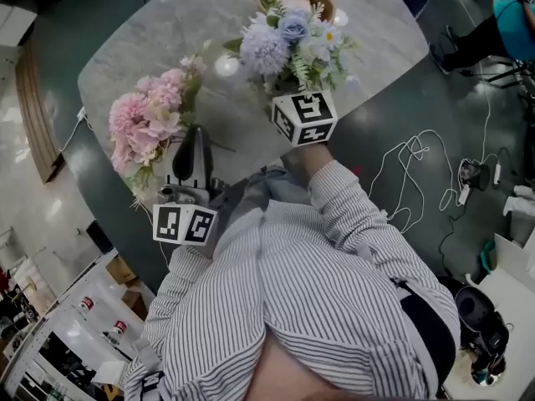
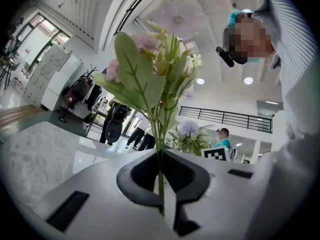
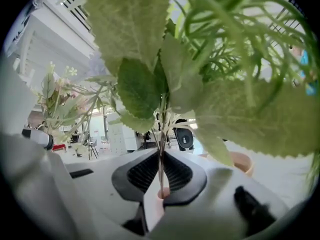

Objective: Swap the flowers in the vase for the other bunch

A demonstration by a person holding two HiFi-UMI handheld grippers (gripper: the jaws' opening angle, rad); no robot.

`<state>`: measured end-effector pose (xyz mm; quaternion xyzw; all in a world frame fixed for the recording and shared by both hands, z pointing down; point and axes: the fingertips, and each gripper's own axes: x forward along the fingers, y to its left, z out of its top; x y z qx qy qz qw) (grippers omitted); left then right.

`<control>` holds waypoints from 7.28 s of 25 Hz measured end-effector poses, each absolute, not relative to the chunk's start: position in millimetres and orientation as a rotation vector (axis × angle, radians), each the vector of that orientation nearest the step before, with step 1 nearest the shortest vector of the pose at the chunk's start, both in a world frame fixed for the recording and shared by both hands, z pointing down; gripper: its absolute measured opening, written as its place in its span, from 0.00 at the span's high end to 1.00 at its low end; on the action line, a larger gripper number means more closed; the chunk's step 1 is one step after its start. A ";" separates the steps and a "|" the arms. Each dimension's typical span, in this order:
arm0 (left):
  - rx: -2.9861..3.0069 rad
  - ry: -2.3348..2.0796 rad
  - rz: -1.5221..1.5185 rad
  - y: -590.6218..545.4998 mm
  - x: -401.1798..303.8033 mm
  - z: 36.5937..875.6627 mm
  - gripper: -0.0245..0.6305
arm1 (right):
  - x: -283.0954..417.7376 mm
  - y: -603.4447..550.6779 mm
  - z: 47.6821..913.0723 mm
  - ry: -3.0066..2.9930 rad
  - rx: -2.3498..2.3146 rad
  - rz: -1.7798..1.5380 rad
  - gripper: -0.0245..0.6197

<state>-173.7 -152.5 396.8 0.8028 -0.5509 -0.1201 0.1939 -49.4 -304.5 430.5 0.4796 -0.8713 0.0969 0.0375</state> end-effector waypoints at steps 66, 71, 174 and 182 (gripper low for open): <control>2.515 -1.493 -0.362 -204.6 -135.7 351.5 0.94 | 14.3 -214.0 386.0 -2.672 1.166 0.551 0.90; 2.586 -1.473 -0.313 -225.4 -120.5 347.0 0.94 | 20.0 -212.6 388.9 -2.673 1.145 0.577 0.90; 2.556 -1.311 0.091 -270.6 -80.1 471.4 0.65 | 41.0 -188.5 449.2 -2.553 1.117 0.763 0.90; 2.547 -1.340 0.054 -246.5 -92.1 454.2 0.65 | 36.6 -191.5 431.5 -2.577 1.129 0.741 0.90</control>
